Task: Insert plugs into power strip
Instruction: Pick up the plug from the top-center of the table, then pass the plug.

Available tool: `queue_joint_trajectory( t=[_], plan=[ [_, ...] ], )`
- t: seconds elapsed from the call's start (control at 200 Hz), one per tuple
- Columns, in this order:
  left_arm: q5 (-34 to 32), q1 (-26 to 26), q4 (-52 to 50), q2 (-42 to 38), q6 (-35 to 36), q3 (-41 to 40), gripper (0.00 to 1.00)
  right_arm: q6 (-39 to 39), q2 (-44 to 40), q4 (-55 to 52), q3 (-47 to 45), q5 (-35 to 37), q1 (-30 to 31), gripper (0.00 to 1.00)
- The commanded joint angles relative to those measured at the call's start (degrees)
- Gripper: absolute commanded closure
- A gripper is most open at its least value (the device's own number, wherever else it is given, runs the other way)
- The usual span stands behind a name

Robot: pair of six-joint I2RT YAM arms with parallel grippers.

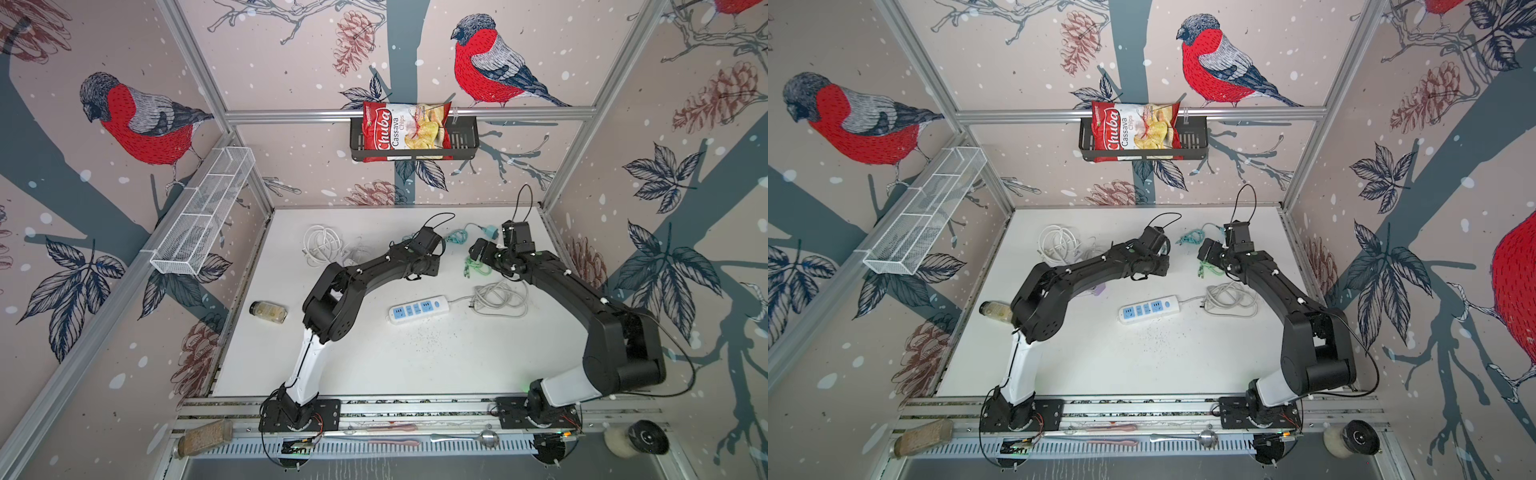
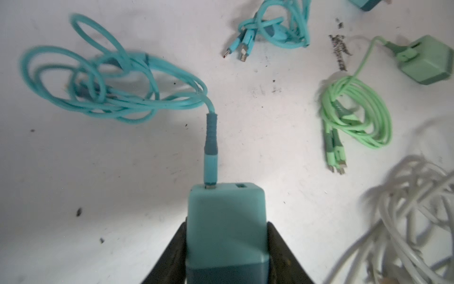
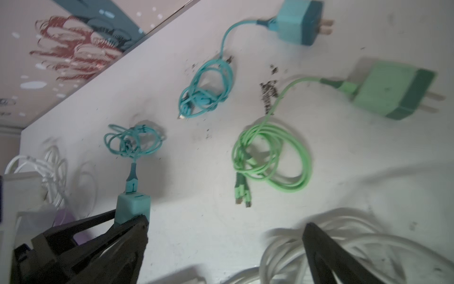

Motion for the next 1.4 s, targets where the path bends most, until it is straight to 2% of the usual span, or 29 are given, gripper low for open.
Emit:
queue_joint_trajectory(
  t=[0.0,0.105,0.29,0.515,0.625,0.9,1.131,1.281,1.396],
  plan=[
    [-0.75,-0.67,7.23,-6.14,5.56,-5.76,0.81,-1.46,-0.79,0.5,-0.14,-6.89,1.97,0.0],
    [-1.05,-0.72,11.09,-12.41,7.84,-13.13,0.81,0.51,-1.58,0.74,0.28,-9.29,4.15,0.01],
    [0.67,-0.71,22.02,-22.62,10.8,-26.57,0.81,5.9,-4.83,4.92,-1.23,-17.98,6.23,0.0],
    [3.92,-0.65,32.99,-28.99,12.44,-37.14,0.82,9.86,-6.05,6.92,-0.78,-25.75,8.05,0.02],
    [4.99,-0.67,38.9,-31.45,12.69,-41.76,0.83,10.1,-4.26,6.1,0.85,-26.46,9.48,0.04],
    [7.02,-0.78,43.46,-33.83,14.37,-44.49,0.85,5.58,2.39,2.63,6.43,-27.43,13.44,0.16],
    [7.01,-0.67,45.47,-35.3,14.54,-46.77,0.87,4.53,5.41,3.1,7.96,-28.79,14.37,0.34],
    [6.91,-0.72,46.65,-35.16,14.63,-47.48,0.87,3.33,5.15,2.63,8.14,-29.4,15.13,0.39],
    [6.46,-0.74,46.41,-34.89,15.42,-47.41,0.88,2.33,5.14,1.65,8.39,-29.24,15.71,0.39]
  ],
)
